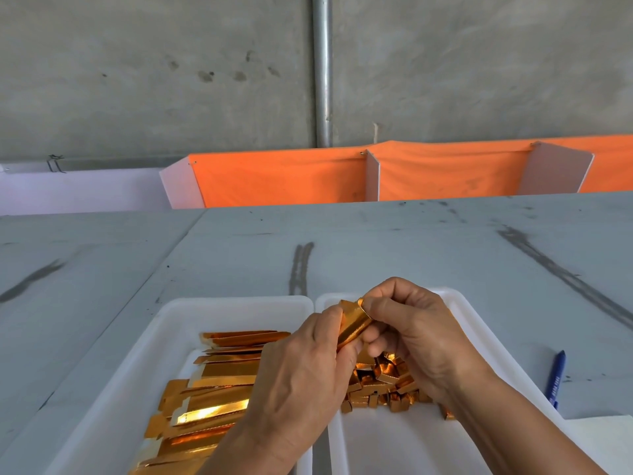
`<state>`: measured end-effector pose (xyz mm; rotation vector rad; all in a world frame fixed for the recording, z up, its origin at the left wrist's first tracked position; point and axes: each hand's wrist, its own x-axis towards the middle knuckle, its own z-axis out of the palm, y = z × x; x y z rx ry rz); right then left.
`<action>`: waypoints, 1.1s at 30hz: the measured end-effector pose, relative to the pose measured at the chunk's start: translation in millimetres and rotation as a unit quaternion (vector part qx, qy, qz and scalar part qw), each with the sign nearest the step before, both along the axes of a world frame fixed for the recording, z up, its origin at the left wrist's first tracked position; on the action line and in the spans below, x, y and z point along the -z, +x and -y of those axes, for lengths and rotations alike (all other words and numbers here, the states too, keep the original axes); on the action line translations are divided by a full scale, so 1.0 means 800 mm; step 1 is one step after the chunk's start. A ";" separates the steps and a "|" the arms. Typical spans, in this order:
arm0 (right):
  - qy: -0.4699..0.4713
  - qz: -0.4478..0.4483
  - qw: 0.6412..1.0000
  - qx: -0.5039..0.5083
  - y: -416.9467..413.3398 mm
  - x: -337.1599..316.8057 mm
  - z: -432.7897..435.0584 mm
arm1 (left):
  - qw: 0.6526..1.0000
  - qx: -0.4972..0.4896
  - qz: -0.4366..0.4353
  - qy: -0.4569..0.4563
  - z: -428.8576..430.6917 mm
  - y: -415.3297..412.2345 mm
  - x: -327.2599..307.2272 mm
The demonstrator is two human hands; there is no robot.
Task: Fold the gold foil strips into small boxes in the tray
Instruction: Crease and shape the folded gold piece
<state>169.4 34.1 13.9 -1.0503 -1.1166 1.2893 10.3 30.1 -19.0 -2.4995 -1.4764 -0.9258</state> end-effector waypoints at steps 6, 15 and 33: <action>0.022 0.074 0.997 -0.002 0.005 -0.005 0.002 | 1.000 0.001 -0.012 -0.001 -0.001 -0.001 0.004; 0.043 0.127 0.991 -0.014 0.011 -0.008 0.006 | 1.000 -0.006 -0.005 -0.016 -0.002 -0.001 0.006; 0.101 0.127 0.986 -0.036 0.013 -0.001 0.005 | 0.999 -0.021 0.022 -0.017 0.001 -0.003 0.000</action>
